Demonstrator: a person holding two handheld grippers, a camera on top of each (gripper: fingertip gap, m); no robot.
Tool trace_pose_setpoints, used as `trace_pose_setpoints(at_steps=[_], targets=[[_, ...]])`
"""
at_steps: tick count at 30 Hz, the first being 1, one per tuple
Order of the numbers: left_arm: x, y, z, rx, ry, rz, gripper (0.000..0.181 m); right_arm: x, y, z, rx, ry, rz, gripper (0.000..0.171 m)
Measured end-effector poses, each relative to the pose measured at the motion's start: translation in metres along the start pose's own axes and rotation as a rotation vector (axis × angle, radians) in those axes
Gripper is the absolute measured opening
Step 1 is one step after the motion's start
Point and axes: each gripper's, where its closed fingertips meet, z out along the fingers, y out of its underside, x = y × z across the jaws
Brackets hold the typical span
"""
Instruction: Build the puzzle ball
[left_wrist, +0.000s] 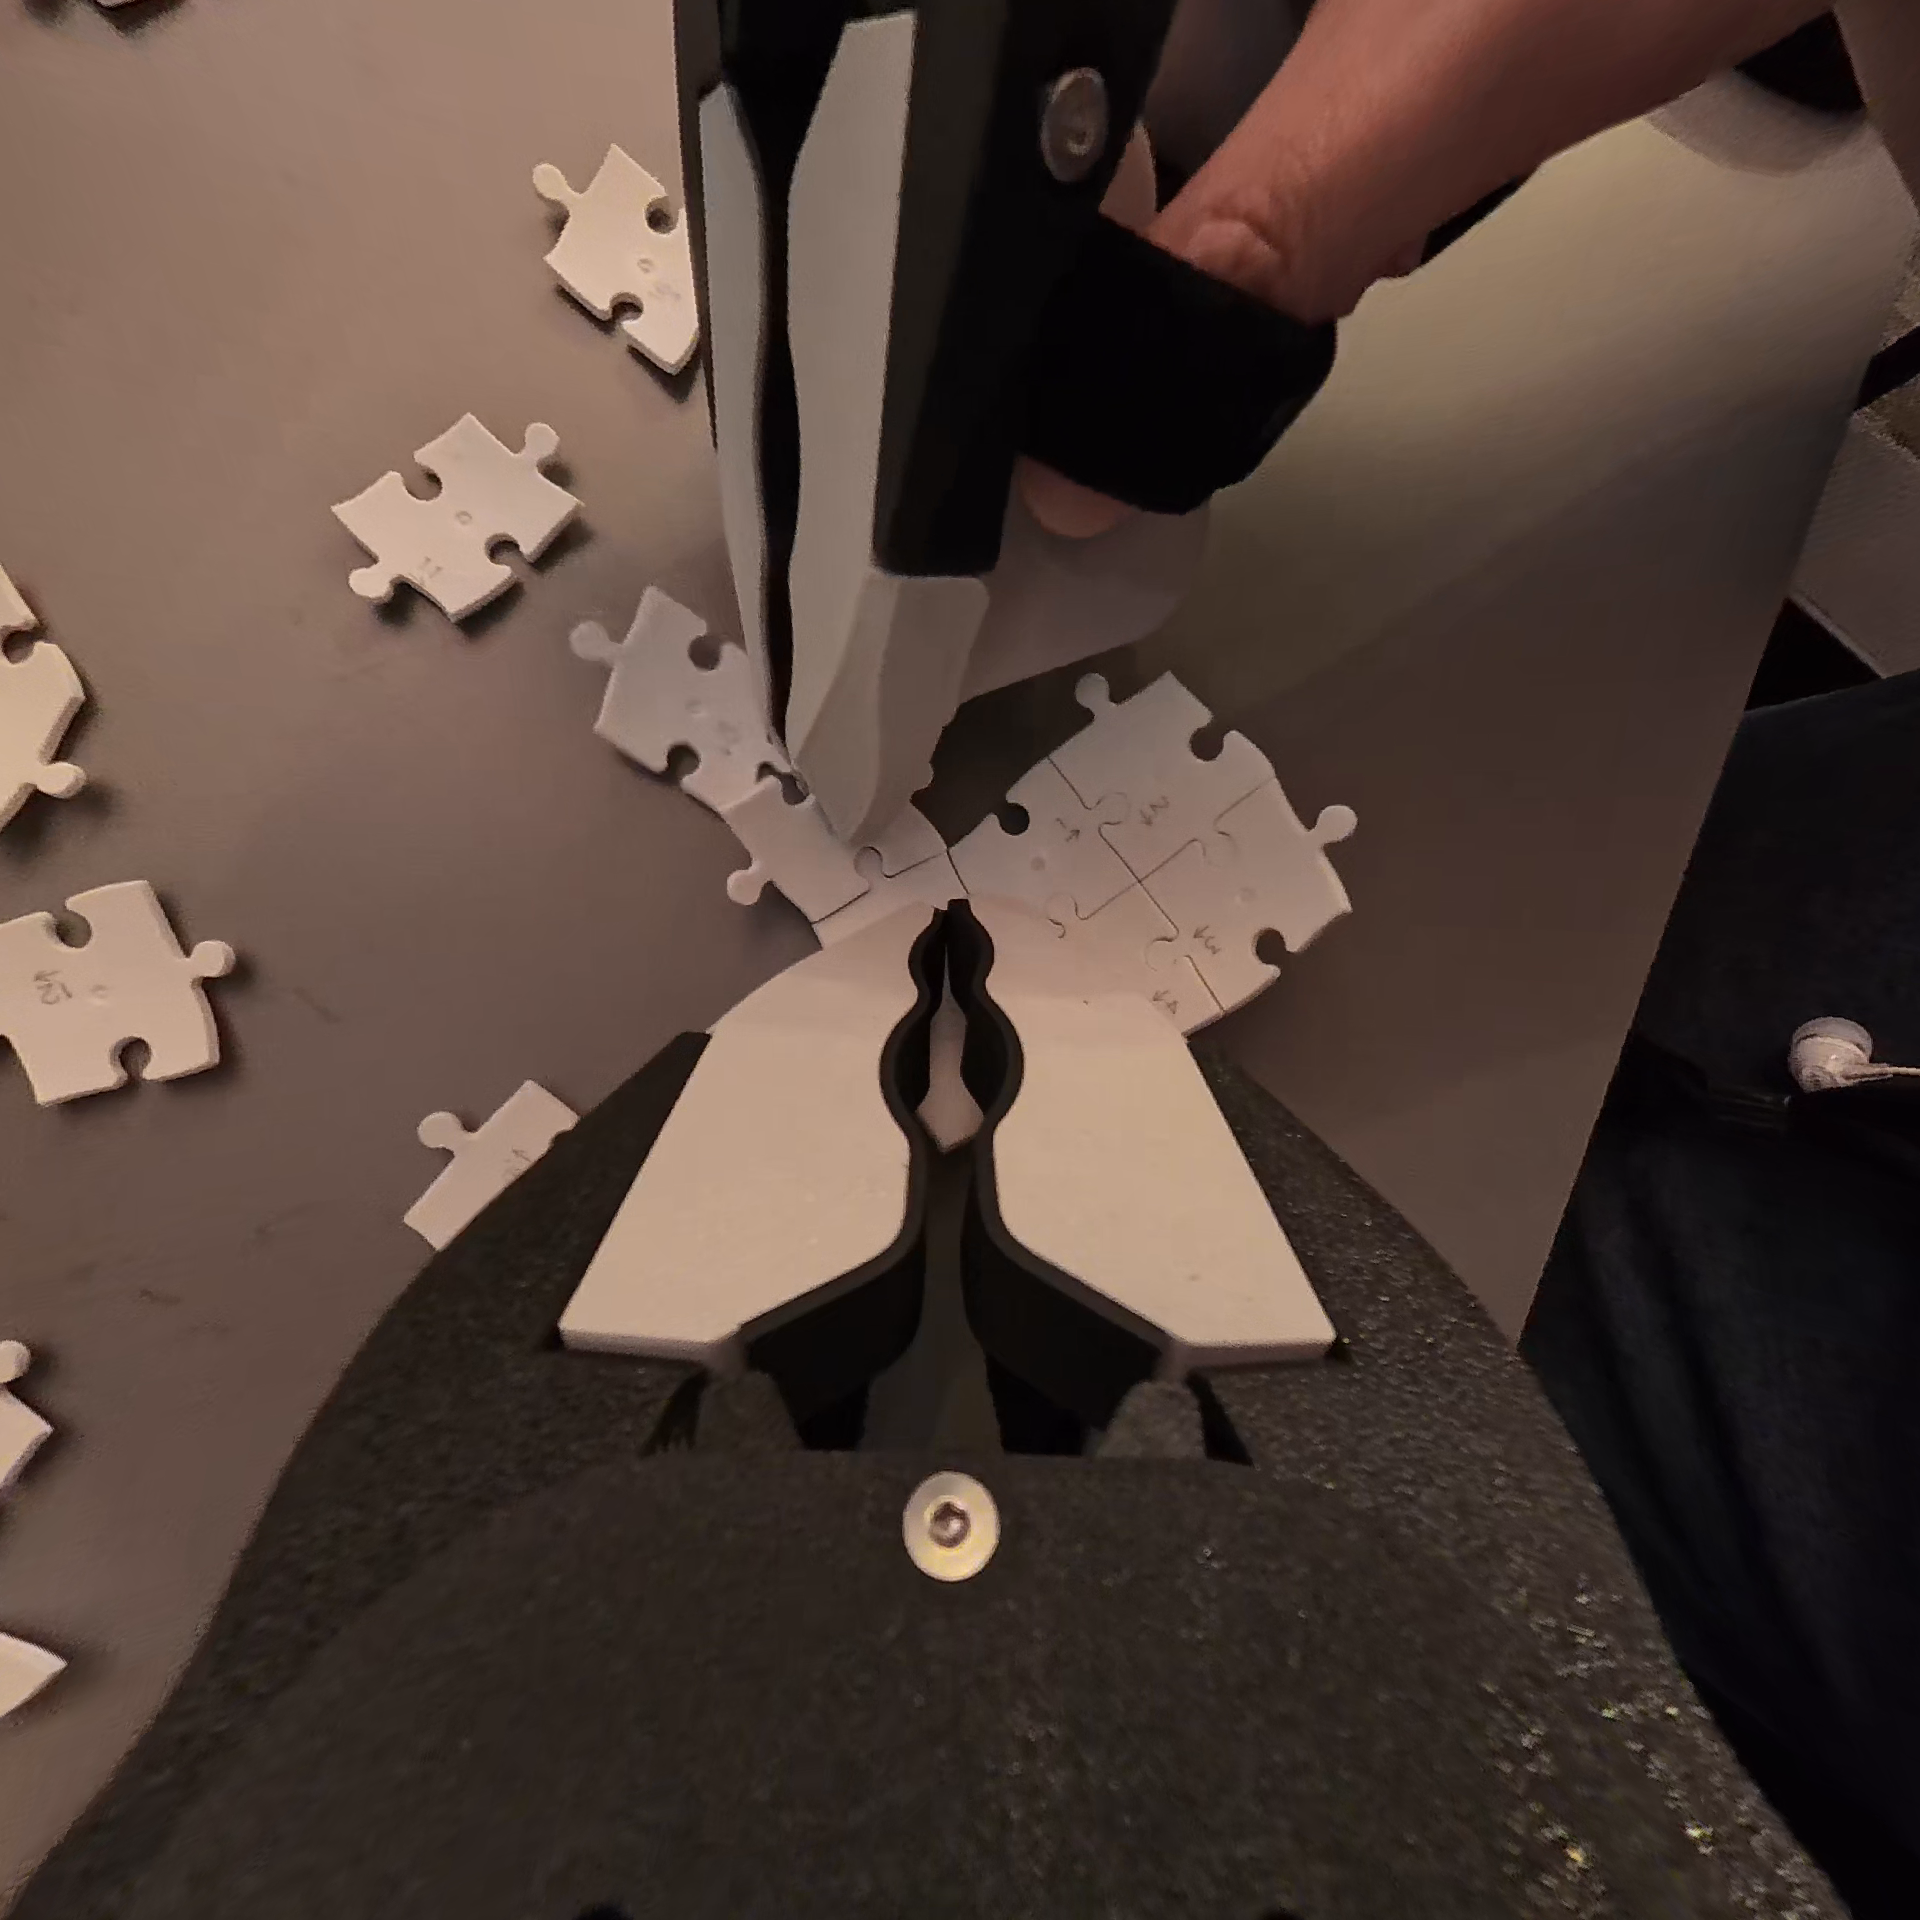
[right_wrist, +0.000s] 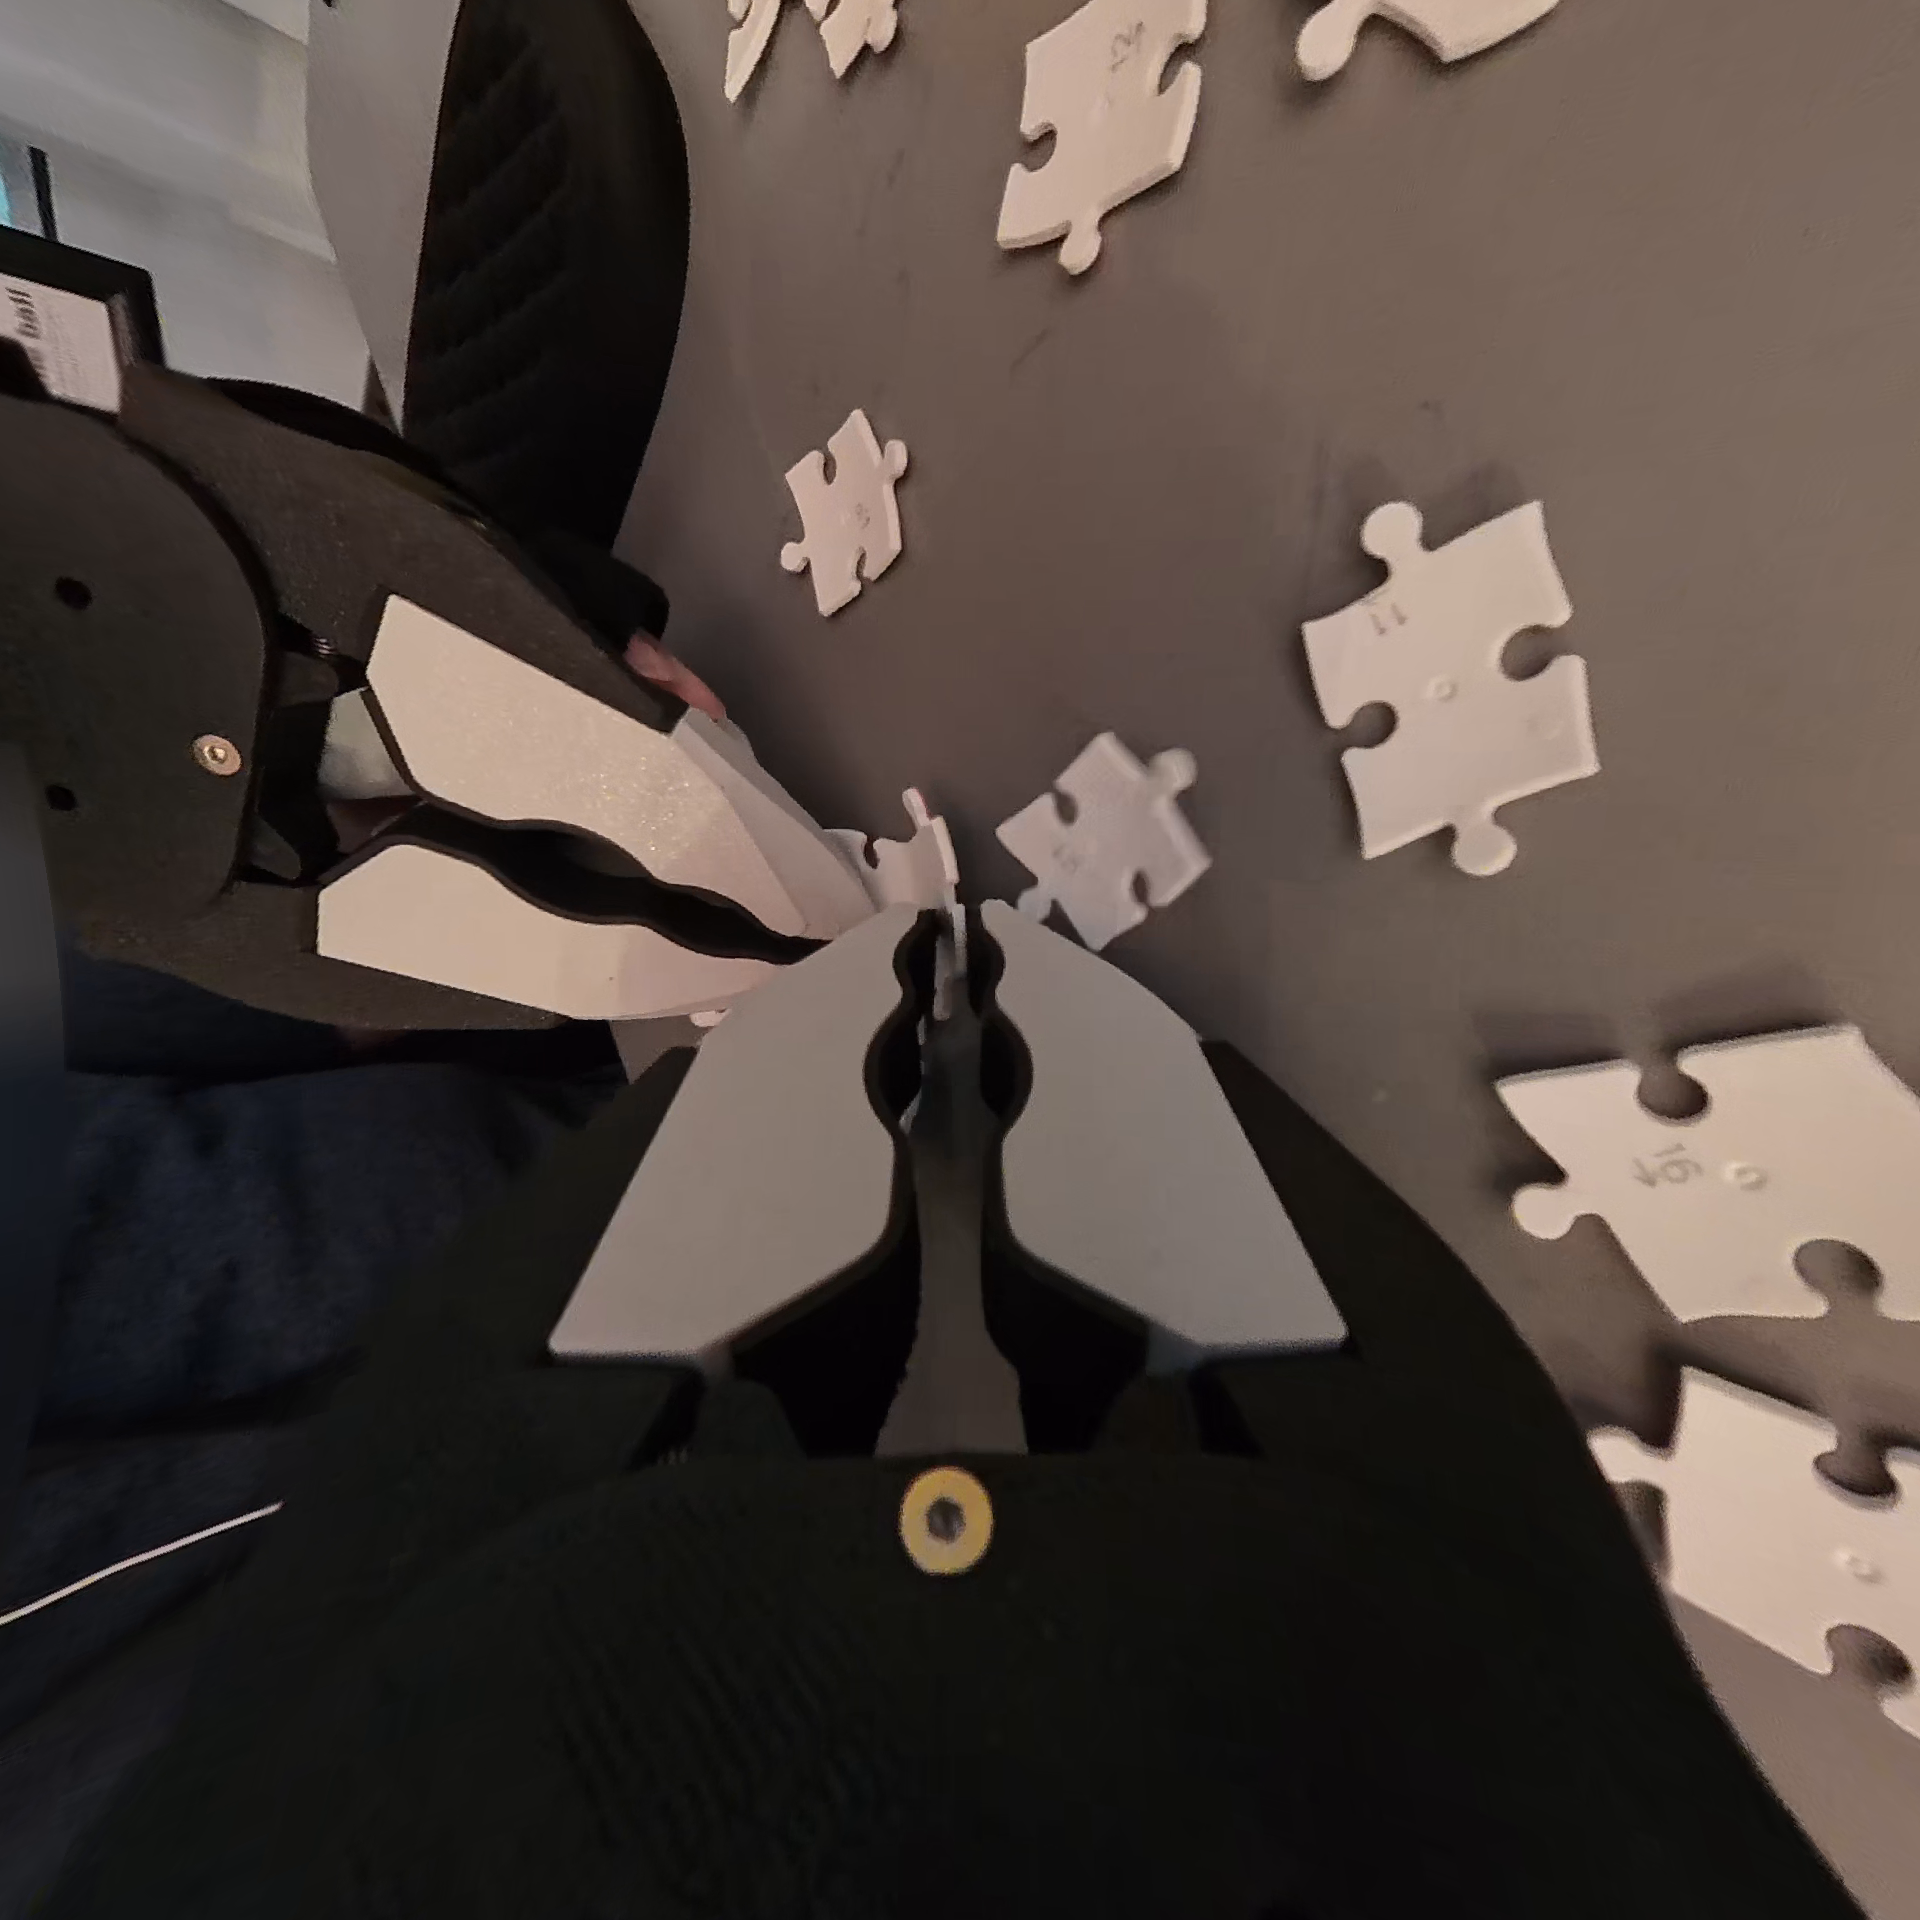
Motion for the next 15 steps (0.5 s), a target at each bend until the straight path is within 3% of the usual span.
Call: trace_pose_setpoints(at_steps=[15], targets=[[0.0052, 0.0040, -0.0049, 0.026, -0.005, -0.023, 0.000, -0.0051, 0.0067, 0.0039, -0.004, 0.186, -0.169, 0.010]])
